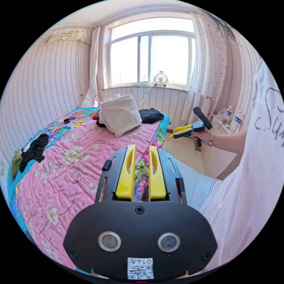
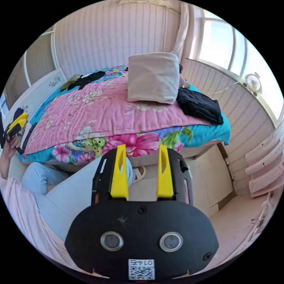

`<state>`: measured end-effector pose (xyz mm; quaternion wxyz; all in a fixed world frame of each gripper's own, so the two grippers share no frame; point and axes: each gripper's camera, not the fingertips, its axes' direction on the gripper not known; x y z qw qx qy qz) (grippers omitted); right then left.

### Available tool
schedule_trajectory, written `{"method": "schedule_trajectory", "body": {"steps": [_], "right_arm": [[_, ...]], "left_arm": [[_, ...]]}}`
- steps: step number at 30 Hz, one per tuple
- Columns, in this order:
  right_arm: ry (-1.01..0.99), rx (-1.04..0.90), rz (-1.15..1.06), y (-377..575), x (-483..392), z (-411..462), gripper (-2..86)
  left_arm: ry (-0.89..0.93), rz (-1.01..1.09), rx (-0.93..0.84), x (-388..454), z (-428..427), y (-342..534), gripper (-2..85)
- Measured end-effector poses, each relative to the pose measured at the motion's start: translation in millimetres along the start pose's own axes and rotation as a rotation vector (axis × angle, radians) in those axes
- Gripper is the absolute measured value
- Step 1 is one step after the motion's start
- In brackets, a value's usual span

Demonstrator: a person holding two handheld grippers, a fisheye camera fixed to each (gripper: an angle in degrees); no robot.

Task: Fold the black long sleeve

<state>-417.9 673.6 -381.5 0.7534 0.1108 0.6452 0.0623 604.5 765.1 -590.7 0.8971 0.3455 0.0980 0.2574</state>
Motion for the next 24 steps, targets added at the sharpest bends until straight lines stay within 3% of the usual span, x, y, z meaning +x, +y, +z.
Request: {"method": "schedule_trajectory", "body": {"steps": [12,18,22,24], "right_arm": [[-0.01,0.193,0.125,15,207,129,18.6],[-0.001,0.167,0.122,-26,287,223,17.4],[-0.013,0.039,0.207,-31,341,294,14.9],[-0.064,0.138,0.228,-3,365,324,10.7]], "left_arm": [[0.079,0.163,-0.193,47,350,-191,12.8],[0.096,0.171,-0.255,63,542,-278,12.7],[-0.039,0.154,-0.317,70,656,-308,12.6],[-0.067,0.122,-0.353,69,697,-314,12.6]]}}
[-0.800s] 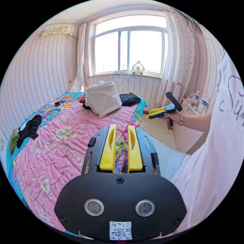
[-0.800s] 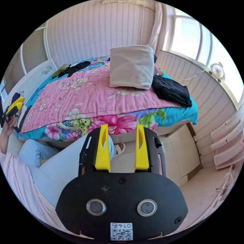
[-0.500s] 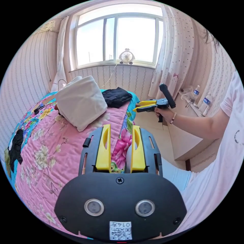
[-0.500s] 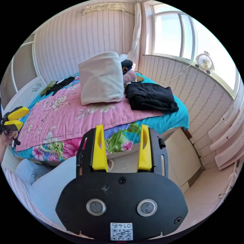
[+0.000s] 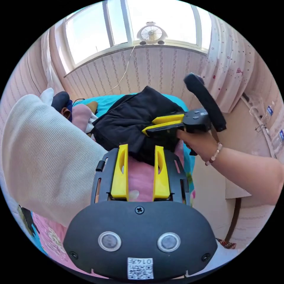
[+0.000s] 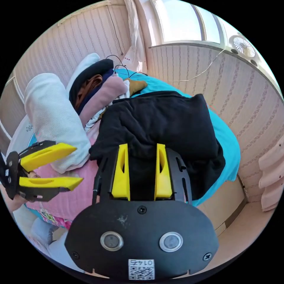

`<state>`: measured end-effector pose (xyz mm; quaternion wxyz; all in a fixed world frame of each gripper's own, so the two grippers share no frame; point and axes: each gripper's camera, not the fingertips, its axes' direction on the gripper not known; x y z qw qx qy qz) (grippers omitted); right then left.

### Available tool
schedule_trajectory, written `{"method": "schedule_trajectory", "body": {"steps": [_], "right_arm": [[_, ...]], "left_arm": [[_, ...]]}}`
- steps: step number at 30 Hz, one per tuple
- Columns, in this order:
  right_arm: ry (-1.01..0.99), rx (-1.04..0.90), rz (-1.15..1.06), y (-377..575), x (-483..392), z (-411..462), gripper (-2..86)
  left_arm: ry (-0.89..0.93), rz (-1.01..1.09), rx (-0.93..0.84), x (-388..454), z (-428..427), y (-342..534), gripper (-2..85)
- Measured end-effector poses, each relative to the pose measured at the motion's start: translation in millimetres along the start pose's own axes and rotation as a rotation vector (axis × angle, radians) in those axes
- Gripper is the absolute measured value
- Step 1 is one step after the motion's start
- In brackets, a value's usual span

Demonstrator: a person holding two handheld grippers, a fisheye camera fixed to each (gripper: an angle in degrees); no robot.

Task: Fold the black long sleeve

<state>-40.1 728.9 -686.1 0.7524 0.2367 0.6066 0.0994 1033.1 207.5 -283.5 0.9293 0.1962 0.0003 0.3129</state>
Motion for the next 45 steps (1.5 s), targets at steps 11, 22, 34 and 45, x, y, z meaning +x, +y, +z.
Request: {"method": "schedule_trajectory", "body": {"steps": [11,22,34,45], "right_arm": [[-0.063,0.149,0.052,66,53,-13,1.0],[-0.064,0.232,-0.07,132,-2,-56,2.1],[0.083,-0.195,-0.085,31,-4,104,18.3],[-0.302,-0.055,0.095,61,81,149,4.2]], "left_arm": [[0.102,-0.042,0.027,-2,9,-18,-0.3],[0.124,0.06,0.156,53,-73,118,-0.9],[0.118,-0.111,0.147,-5,-33,124,5.9],[0.216,-0.339,-0.015,-77,96,54,11.9]]}}
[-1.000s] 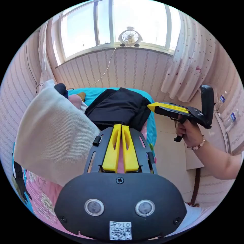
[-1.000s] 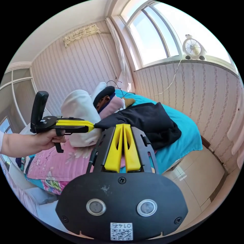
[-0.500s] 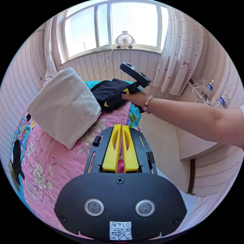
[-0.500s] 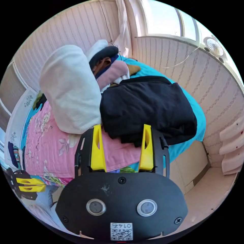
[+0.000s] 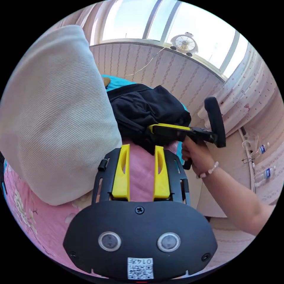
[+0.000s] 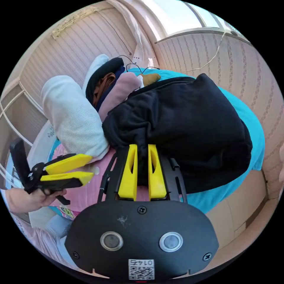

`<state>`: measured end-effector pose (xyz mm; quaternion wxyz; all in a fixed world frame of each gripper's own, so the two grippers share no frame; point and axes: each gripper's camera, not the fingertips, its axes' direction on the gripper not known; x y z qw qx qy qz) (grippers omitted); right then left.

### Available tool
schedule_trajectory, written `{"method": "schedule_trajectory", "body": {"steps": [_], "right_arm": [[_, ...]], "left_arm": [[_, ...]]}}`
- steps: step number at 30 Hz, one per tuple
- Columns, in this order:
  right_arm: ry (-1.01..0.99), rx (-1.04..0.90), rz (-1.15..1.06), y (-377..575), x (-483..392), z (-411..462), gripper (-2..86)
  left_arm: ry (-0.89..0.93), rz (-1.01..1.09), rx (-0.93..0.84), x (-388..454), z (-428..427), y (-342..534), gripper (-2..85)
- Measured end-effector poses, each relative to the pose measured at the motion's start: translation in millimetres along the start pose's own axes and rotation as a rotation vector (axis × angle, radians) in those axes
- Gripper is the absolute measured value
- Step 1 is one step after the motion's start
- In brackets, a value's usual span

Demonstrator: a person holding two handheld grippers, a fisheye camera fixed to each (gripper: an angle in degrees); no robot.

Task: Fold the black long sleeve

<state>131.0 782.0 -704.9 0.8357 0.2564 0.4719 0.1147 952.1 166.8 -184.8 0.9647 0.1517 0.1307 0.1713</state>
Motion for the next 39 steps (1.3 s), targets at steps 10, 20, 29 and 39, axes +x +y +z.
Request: {"method": "schedule_trajectory", "body": {"steps": [10,20,29,39], "right_arm": [[-0.101,0.203,-0.005,72,-47,-86,1.7],[-0.363,0.097,-0.076,113,-201,-88,1.5],[-0.891,-0.125,-0.444,46,-490,13,1.1],[-0.57,-0.34,-0.409,54,-603,94,1.2]], "left_arm": [[0.374,-0.093,0.01,-34,-68,53,-0.6],[0.323,-0.056,0.117,-106,-239,252,-1.0],[-0.051,-0.265,0.551,-226,-535,436,-1.0],[-0.16,-0.533,0.329,-330,-583,600,-0.9]]}}
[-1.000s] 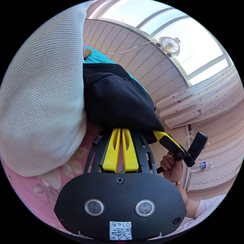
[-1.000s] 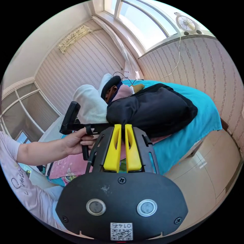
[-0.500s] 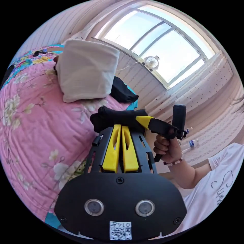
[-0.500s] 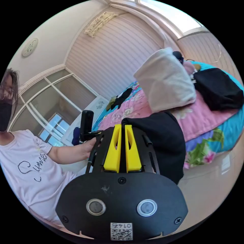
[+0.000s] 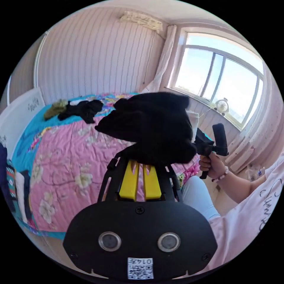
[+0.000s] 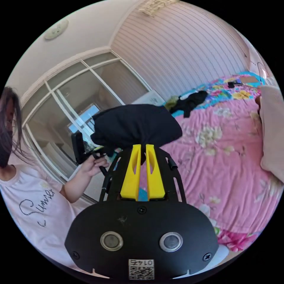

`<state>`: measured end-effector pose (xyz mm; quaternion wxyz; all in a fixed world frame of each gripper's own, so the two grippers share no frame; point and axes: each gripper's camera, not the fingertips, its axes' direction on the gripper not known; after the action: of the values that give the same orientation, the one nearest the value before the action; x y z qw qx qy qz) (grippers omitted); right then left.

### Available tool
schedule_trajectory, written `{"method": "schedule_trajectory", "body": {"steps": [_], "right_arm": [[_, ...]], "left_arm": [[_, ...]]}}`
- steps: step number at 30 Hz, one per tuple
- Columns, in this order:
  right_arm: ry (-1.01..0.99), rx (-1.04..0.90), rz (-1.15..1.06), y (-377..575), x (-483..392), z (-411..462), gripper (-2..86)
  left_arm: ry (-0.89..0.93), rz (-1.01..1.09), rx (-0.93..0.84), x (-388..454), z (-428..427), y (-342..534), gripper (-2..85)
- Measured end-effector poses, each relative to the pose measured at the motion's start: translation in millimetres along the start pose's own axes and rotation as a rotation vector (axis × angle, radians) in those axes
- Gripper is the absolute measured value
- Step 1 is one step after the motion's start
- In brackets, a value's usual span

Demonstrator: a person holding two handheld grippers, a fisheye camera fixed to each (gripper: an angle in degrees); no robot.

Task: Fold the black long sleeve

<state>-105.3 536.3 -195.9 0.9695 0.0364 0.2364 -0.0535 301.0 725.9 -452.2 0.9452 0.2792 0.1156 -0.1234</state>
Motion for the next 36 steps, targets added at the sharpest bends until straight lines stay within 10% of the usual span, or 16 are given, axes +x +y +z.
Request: {"method": "schedule_trajectory", "body": {"steps": [5,13,20,36], "right_arm": [[0.155,-0.265,0.203,40,17,33,0.8],[0.186,-0.436,-0.1,-9,-82,103,5.4],[0.267,-0.651,-0.088,-37,-91,192,7.3],[0.17,-0.124,0.276,-38,-28,-46,0.4]], "left_arm": [[-0.03,-0.144,-0.203,-60,18,85,-0.8],[-0.002,-0.116,-0.222,-86,27,96,9.8],[-0.008,-0.111,-0.383,-108,41,96,0.9],[0.172,-0.075,-0.067,-171,-151,74,-1.0]]}}
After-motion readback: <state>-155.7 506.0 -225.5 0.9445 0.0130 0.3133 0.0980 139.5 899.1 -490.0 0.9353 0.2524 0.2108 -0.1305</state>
